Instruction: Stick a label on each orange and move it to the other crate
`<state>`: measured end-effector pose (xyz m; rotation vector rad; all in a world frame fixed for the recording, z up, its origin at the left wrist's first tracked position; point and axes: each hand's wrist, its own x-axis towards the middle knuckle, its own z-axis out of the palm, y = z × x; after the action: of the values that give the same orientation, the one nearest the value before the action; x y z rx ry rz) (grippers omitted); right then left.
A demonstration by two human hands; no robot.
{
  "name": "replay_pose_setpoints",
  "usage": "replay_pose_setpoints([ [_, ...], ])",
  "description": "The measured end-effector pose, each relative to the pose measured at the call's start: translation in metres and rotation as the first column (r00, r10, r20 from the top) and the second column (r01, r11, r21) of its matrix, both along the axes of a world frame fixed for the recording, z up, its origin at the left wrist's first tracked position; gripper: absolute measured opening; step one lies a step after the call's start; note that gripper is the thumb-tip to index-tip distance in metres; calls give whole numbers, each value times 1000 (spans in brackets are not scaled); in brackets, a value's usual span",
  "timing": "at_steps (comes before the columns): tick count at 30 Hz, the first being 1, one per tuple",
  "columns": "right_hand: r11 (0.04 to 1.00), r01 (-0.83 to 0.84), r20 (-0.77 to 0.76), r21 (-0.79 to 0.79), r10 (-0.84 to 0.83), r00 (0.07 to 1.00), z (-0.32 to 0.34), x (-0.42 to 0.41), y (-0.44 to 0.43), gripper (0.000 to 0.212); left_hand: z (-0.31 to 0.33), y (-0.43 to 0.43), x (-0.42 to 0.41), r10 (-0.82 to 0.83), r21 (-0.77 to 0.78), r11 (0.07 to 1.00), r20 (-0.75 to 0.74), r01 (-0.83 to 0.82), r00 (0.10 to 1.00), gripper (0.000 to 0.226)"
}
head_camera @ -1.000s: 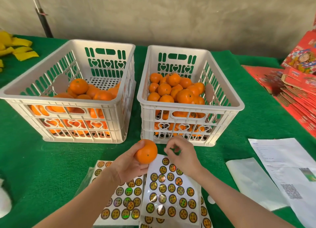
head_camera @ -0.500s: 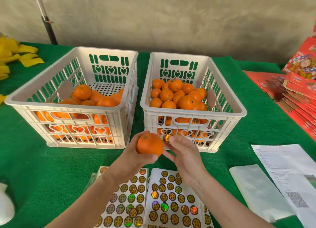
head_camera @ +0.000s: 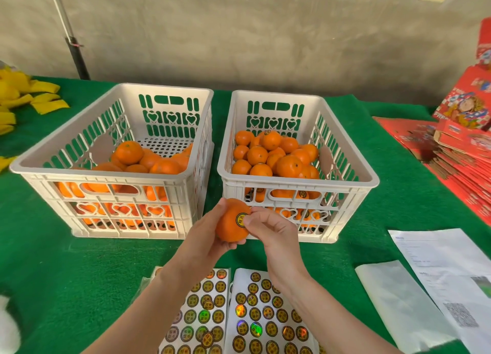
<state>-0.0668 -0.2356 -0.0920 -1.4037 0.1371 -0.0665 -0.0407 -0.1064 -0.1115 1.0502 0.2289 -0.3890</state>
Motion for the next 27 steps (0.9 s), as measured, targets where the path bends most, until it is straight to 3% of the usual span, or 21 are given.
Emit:
replay_pose_setpoints([
  [10,998,40,76,-38,-37,996,-1,-4,6,33,0,-1,-3,24,-16,1000,69,-23,997,61],
  [17,991,40,111,-126,-26,993,-6,-7,3,11,2,1,-4,4,75,997,158,-16,987,61],
  [20,995,27,79,-93,-20,997,-10,-10,2,30,2,4,-6,0,80,997,189,-15,982,56],
  [23,984,-98,132,-152,118,984,-5,-14,-1,44,6,3,-6,-36,116,993,229,9,973,57],
  [25,933,-161,208,-322,236,949,6,-13,-5,63,15,-1,-3,-58,137,990,269,22,961,51],
  [27,843,-109,292,-528,300,908,19,-2,-7,73,30,-5,2,-81,157,987,334,30,939,42],
])
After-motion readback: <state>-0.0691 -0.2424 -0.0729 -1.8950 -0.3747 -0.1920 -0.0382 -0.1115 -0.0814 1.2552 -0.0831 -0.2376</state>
